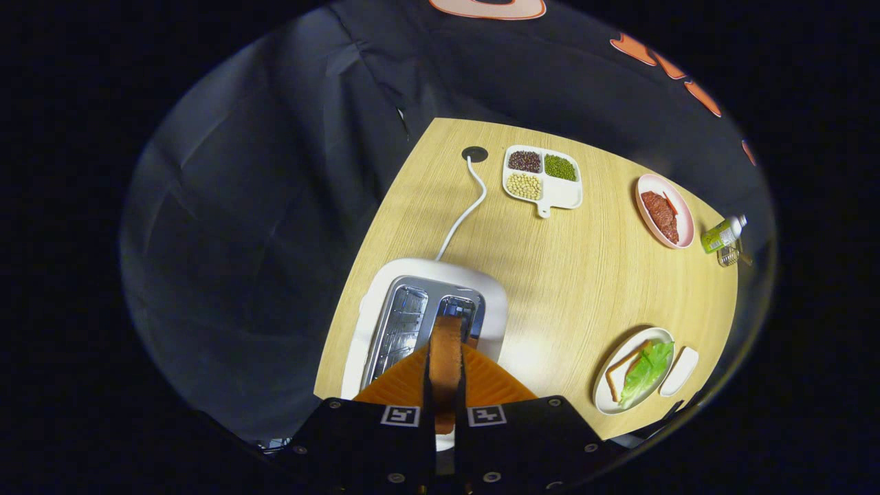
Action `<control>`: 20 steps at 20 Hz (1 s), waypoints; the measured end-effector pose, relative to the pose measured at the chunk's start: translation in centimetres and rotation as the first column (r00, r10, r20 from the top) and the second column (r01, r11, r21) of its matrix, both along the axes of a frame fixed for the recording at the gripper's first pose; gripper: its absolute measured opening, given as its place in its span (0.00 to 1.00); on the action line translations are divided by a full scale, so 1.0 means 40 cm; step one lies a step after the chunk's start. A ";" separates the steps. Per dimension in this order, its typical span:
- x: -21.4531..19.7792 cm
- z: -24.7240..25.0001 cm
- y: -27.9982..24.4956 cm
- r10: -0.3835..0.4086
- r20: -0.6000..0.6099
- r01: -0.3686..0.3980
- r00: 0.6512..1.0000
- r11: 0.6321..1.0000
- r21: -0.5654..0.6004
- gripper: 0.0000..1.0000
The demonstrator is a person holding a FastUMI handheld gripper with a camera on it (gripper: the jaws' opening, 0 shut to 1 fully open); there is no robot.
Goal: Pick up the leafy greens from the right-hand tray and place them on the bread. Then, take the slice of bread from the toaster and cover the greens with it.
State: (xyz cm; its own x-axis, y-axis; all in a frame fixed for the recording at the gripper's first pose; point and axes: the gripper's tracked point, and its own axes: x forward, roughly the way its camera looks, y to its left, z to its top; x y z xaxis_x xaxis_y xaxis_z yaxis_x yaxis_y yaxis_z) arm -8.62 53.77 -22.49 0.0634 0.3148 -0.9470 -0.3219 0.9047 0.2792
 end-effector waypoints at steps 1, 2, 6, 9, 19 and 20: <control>0.005 0.017 -0.009 -0.012 0.000 0.012 1.000 1.000 0.021 0.11; 0.008 0.031 -0.023 -0.029 -0.001 0.029 1.000 0.999 0.045 0.11; 0.040 0.103 -0.086 -0.112 -0.015 0.113 0.994 0.981 0.157 0.11; 0.075 0.146 -0.167 -0.175 -0.011 0.173 0.985 0.958 0.227 0.11; 0.104 0.122 -0.560 -0.372 -0.052 0.365 0.927 0.859 0.358 0.11; 0.096 0.110 -0.587 -0.384 -0.064 0.379 0.921 0.846 0.376 0.11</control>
